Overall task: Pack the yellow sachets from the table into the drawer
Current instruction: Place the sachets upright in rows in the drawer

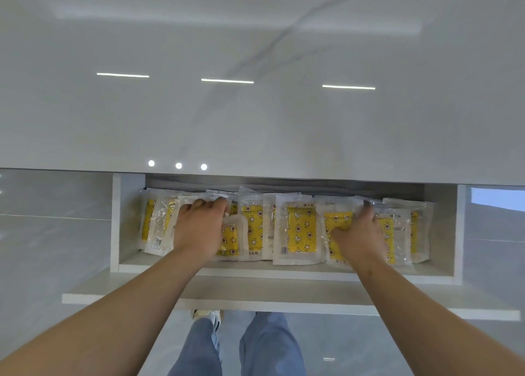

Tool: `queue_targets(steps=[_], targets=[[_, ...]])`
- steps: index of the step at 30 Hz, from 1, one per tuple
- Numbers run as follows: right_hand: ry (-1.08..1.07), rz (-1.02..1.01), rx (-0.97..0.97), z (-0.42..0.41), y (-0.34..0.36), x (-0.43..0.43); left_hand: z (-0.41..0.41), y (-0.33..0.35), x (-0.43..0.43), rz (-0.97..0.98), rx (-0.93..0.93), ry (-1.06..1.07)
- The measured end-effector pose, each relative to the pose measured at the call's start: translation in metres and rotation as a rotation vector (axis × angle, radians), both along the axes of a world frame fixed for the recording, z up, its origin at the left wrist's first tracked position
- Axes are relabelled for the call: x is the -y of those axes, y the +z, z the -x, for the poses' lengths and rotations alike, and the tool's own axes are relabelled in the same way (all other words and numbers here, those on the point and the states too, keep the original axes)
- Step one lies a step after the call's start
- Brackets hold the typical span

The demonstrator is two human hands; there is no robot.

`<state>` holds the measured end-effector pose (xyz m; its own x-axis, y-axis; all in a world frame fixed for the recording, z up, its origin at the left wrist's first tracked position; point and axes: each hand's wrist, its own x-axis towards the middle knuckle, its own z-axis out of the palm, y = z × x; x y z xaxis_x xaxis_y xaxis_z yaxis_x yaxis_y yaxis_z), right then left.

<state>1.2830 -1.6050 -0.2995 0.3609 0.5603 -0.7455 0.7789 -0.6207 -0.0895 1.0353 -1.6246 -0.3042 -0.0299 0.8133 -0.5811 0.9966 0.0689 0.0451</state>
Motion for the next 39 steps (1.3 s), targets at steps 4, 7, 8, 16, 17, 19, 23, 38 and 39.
queue_targets(steps=[4, 7, 8, 16, 17, 19, 23, 38, 39], targets=[[0.182, 0.045, 0.131, -0.002, -0.001, 0.001, -0.004, 0.007, -0.011, 0.018, 0.137, 0.186], [0.275, 0.103, 0.105, -0.002, -0.004, 0.004, -0.006, 0.010, -0.016, 0.063, 0.379, 0.480], [0.297, 0.112, 0.094, -0.001, -0.004, 0.003, -0.007, 0.009, -0.017, 0.066, 0.451, 0.596], [0.339, 0.128, 0.114, 0.002, -0.001, -0.006, -0.005, -0.001, -0.005, 0.129, 0.385, 0.912], [0.392, 0.119, 0.150, 0.002, -0.001, -0.006, -0.002, -0.001, -0.004, 0.115, 0.299, 0.813], [0.529, 0.062, 0.175, 0.004, -0.002, -0.006, 0.002, -0.001, 0.000, 0.148, 0.164, 0.638], [0.684, 0.011, -0.039, 0.021, -0.008, -0.016, 0.003, 0.001, 0.003, 0.244, -0.051, 0.422], [0.815, 0.030, -0.126, 0.050, -0.015, -0.026, -0.013, 0.004, -0.005, 0.094, -0.120, 0.085], [0.803, 0.025, -0.111, 0.050, -0.015, -0.026, -0.016, 0.003, -0.009, 0.087, -0.053, 0.044]])
